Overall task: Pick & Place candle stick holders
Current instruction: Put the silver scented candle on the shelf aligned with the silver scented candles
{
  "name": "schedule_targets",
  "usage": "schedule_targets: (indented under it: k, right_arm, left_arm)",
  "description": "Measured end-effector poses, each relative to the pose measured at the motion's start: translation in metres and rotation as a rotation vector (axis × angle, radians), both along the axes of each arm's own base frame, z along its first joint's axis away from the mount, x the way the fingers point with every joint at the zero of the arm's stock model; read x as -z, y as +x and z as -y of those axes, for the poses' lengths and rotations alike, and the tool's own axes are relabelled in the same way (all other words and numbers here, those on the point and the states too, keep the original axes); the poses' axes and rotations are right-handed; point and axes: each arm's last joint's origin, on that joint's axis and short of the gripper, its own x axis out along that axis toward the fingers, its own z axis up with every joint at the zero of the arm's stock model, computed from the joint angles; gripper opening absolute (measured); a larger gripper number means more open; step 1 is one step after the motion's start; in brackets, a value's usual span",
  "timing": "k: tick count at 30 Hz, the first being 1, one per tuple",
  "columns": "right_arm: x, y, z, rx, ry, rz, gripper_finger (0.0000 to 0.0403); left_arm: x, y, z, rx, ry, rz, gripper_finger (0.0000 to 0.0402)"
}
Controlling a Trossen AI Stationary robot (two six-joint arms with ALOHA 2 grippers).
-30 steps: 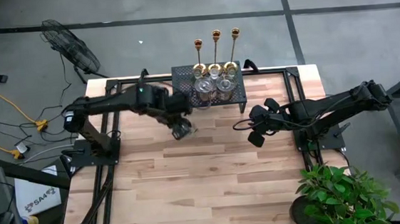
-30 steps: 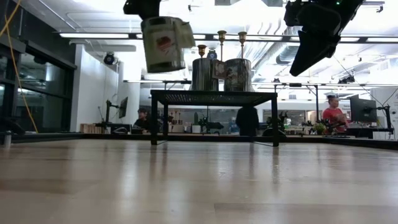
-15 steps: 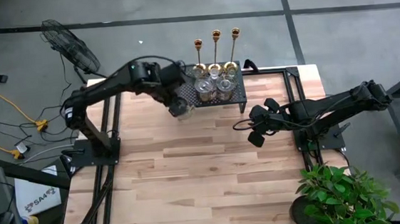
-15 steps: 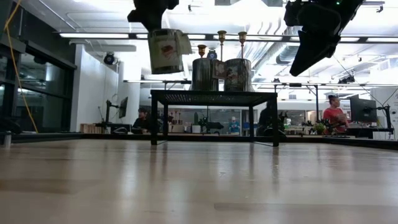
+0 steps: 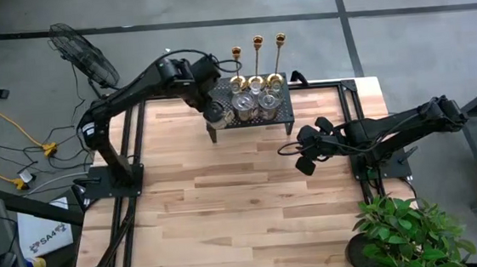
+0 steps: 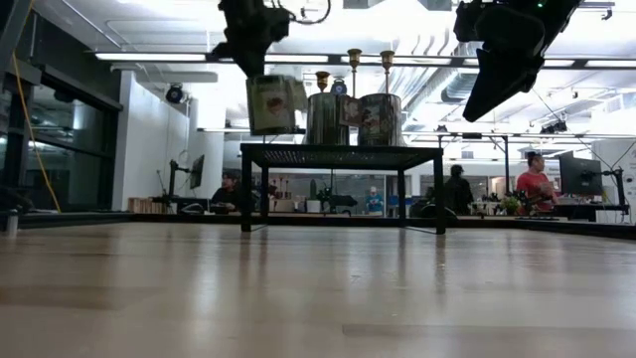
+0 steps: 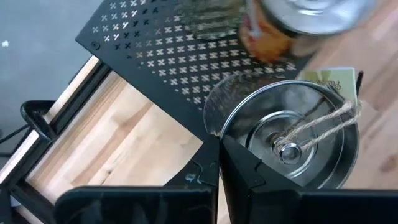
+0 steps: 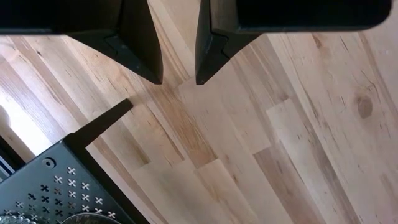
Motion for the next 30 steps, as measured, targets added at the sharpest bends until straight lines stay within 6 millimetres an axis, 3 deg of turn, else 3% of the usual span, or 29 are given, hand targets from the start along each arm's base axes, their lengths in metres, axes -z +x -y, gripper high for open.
schedule_targets:
  k: [12,30]
  right_arm:
    - [0.0,0.0,0.0,0.0,0.0,0.001,0.0087]
    - [0.0,0.0,0.0,-0.002,-0.001,0.001,0.0087]
  left_arm:
    - [0.018,0.005,-0.034,-0.015,-0.04,-0.024,0.0]
    - [0.022,0.018,-0.044,0.008,0.023,0.026,0.0]
